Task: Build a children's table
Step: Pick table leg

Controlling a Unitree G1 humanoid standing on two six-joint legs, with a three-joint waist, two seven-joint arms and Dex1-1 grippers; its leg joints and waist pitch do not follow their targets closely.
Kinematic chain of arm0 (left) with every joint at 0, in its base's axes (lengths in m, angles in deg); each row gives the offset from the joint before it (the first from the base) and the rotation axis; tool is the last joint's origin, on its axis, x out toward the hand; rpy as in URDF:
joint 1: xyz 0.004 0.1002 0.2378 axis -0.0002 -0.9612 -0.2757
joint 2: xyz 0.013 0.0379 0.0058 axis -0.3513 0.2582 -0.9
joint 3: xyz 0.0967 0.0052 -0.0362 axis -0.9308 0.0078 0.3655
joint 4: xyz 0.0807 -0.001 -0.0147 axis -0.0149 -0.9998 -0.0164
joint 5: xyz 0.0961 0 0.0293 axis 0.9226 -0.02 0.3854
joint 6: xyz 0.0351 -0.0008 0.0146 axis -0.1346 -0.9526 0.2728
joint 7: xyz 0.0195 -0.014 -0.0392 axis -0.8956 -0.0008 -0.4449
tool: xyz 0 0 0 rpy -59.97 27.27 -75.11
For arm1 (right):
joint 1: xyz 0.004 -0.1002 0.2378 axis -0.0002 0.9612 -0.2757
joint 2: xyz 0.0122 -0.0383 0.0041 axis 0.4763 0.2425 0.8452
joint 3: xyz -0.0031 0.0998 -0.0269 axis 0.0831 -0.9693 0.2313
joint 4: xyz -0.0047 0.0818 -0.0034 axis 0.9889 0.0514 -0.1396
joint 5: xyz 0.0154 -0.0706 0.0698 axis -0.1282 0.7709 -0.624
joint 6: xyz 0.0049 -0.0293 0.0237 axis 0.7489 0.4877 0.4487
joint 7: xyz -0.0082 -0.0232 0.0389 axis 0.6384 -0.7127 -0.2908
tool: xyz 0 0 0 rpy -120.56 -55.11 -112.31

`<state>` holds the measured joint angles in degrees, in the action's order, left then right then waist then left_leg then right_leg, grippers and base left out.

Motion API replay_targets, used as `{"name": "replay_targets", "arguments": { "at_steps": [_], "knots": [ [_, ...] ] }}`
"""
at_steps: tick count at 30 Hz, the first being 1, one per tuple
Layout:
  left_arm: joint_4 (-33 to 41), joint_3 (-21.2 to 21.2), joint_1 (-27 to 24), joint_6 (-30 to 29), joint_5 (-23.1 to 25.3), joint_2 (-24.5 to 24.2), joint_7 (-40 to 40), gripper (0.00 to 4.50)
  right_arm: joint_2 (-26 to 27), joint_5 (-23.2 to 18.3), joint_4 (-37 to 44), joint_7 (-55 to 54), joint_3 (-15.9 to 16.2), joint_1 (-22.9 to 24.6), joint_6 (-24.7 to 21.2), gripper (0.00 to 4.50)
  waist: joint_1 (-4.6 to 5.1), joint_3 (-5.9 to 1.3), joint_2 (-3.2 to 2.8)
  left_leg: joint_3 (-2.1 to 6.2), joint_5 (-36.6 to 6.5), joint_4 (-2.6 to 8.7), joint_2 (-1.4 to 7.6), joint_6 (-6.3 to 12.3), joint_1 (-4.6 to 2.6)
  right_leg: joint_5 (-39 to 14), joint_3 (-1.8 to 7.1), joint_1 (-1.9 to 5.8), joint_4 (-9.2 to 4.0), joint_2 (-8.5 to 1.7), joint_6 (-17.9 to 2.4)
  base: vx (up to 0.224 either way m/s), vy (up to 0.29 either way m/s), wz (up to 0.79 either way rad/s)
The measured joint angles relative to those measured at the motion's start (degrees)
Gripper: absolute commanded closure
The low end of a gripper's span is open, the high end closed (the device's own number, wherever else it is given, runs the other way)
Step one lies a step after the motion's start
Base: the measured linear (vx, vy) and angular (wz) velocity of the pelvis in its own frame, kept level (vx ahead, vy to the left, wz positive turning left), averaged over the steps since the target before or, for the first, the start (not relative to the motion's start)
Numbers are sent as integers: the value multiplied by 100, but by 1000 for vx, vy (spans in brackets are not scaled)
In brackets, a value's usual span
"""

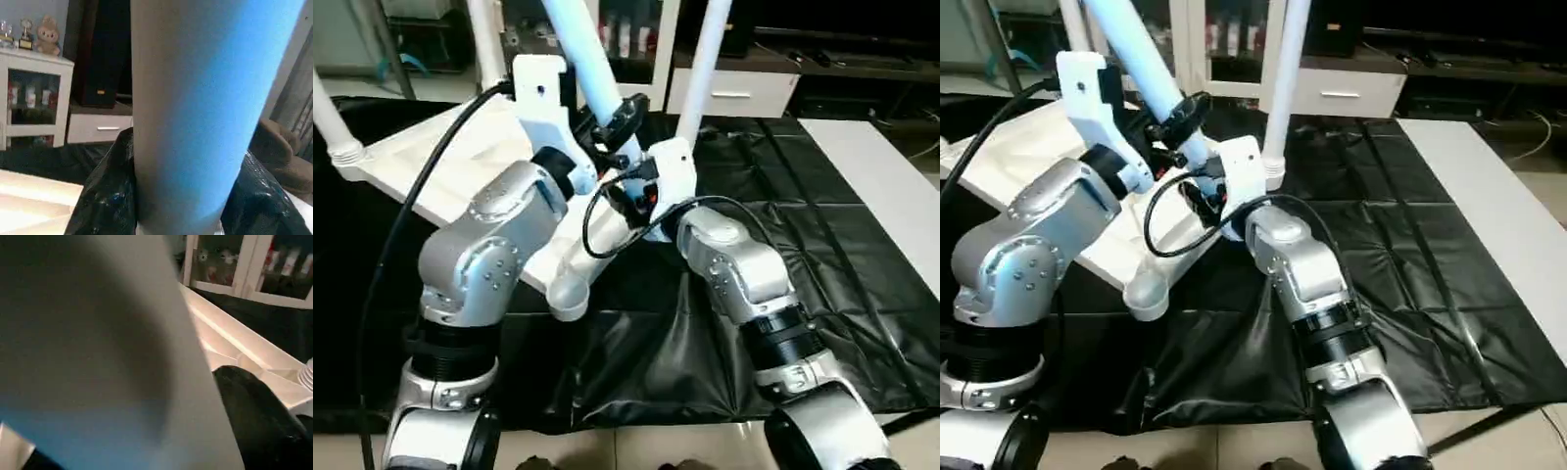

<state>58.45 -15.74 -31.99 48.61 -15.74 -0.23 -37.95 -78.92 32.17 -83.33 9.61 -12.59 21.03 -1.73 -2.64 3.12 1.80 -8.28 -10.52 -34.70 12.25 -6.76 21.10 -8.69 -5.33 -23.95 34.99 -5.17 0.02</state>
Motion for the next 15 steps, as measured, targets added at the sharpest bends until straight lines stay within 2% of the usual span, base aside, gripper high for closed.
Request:
{"name": "replay_targets", "arguments": {
  "at_steps": [10,12,15],
  "knots": [
    [15,-51,3,48,217,45,132,273,-155,19,19,685,87,74,157,203,19,1,-1,0,0,-1,0,0,-1,8,0,2,0,0,-14,0,0,0],
    [14,-37,-1,8,130,51,250,203,-332,-74,172,1080,119,195,154,210,8,1,-1,0,0,-1,0,1,0,14,1,3,-1,0,-24,0,0,0],
    [14,136,-46,-227,-401,77,578,183,-573,-388,469,1739,139,294,77,231,10,1,-2,-2,-1,-1,0,1,2,16,1,-1,-1,0,-26,0,0,0]
  ]
}}
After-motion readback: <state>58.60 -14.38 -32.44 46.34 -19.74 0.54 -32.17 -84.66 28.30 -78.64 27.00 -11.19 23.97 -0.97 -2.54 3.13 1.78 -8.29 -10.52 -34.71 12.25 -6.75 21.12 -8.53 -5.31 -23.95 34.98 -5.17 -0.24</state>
